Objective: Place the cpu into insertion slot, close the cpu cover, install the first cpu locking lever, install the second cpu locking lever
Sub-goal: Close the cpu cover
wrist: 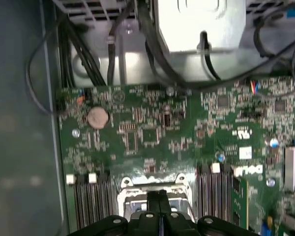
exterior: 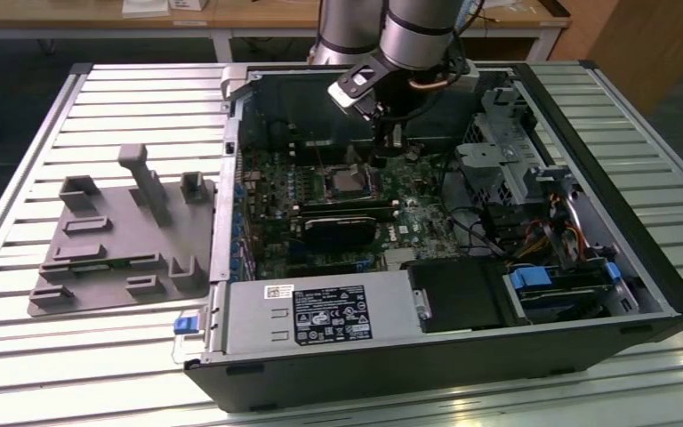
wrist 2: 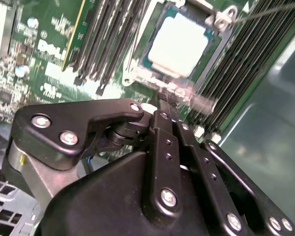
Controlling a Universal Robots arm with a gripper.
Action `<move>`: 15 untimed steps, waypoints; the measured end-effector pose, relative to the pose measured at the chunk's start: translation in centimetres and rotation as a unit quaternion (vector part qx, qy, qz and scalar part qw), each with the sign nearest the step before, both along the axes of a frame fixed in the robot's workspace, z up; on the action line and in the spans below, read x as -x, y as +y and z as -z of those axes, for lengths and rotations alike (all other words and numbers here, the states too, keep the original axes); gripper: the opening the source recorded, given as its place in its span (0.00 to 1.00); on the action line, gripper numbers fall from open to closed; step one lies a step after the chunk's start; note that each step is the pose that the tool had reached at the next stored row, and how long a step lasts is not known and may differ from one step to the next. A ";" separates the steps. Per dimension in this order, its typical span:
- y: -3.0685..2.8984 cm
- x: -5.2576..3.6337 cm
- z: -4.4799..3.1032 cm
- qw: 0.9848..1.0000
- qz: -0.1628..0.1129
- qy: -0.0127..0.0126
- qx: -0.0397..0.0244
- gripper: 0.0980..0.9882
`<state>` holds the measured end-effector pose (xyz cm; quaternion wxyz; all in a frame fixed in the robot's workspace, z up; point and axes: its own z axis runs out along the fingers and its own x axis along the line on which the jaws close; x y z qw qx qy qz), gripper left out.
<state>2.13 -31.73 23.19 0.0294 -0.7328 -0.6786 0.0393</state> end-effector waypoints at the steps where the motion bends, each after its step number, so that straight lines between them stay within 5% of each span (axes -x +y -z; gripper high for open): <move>1: 0.00 0.24 0.00 1.000 0.000 0.000 0.000 0.00; 6: 0.01 0.79 0.00 1.000 0.000 -0.003 0.000 0.00; 8: 0.01 1.05 0.00 1.000 0.000 -0.007 0.000 0.00; 10: 0.01 1.30 0.03 1.000 -0.001 -0.016 0.000 0.00; 12: 0.01 1.56 0.05 1.000 -0.001 -0.029 0.000 0.00; 15: 0.01 1.94 0.11 0.999 -0.001 -0.042 0.000 0.00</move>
